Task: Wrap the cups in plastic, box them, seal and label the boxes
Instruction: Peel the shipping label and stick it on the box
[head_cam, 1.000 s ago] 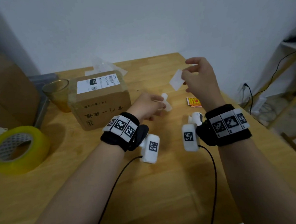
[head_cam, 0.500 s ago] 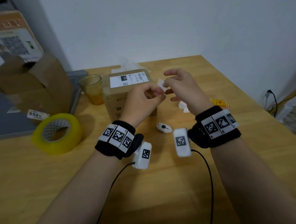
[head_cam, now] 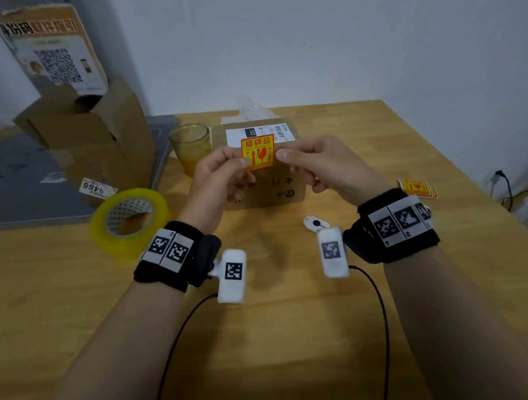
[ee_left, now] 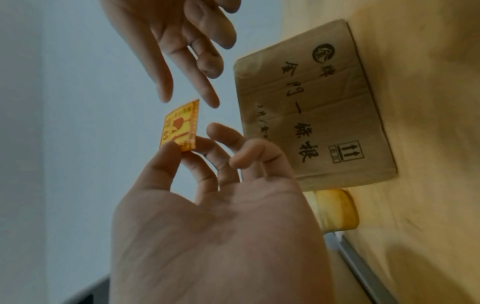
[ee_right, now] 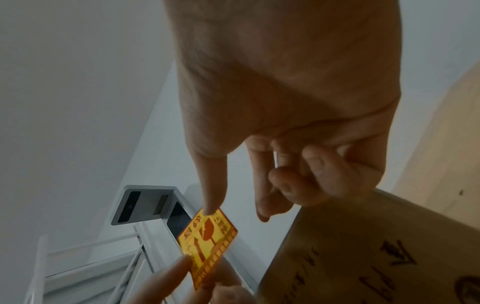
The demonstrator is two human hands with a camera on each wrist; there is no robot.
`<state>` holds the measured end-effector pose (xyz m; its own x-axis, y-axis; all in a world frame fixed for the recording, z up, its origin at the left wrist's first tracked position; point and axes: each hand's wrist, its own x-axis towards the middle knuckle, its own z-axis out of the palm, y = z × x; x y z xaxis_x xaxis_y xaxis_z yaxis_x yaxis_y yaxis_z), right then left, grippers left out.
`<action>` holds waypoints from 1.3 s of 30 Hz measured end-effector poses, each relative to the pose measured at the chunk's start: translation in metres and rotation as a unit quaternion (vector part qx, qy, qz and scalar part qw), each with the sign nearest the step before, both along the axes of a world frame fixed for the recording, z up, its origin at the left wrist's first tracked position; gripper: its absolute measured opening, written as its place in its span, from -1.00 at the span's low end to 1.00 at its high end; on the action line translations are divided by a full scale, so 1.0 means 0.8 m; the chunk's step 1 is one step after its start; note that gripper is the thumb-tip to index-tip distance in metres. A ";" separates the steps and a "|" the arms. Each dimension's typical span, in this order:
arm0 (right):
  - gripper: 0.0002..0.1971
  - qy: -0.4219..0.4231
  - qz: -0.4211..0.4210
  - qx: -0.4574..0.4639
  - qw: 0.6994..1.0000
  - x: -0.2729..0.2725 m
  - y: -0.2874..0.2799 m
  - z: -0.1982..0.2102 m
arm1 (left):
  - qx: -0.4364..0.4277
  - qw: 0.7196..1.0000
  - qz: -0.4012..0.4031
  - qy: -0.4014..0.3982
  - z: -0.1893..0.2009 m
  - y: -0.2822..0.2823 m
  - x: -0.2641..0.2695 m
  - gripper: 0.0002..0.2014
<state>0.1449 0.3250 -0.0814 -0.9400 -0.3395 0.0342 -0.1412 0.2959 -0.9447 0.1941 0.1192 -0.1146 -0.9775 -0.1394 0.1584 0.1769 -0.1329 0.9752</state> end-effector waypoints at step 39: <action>-0.86 0.092 -0.118 0.161 0.976 -0.021 -0.032 -0.060 | -0.128 0.969 0.203 -0.057 -0.075 0.008 -0.039 -0.93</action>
